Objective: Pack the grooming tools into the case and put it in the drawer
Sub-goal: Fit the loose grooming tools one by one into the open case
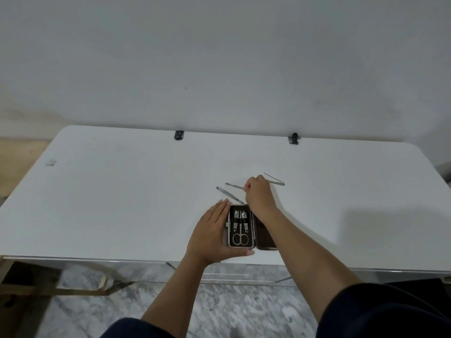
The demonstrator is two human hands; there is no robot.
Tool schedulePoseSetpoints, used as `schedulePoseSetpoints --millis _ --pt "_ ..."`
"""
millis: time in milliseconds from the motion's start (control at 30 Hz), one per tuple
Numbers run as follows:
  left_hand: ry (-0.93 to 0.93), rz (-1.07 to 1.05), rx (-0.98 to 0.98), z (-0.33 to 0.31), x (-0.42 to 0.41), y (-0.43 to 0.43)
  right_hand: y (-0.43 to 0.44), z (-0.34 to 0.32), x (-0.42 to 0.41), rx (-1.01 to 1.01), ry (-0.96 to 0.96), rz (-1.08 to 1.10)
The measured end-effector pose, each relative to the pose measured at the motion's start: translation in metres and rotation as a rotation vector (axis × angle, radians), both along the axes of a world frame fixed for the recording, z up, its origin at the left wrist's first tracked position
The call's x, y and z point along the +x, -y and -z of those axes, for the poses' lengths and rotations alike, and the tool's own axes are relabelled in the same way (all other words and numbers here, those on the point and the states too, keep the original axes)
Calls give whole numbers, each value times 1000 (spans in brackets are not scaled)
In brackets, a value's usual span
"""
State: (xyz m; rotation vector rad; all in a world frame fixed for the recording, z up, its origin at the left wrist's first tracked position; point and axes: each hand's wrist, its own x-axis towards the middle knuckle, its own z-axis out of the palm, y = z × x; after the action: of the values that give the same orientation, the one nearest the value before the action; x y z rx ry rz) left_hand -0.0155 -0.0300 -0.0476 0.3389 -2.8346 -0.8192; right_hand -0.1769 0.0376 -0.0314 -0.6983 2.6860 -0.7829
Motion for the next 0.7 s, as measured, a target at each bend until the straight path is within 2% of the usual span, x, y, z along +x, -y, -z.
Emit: schedulePoseSetpoints --millis 267,500,700 --pt "1 -1 0 0 1 0 -4 -6 6 11 32 8" --pt "17 -4 -1 1 0 0 -5 -11 8 135 69 -7" --pt "36 -9 -3 2 0 0 -7 -19 3 58 195 54"
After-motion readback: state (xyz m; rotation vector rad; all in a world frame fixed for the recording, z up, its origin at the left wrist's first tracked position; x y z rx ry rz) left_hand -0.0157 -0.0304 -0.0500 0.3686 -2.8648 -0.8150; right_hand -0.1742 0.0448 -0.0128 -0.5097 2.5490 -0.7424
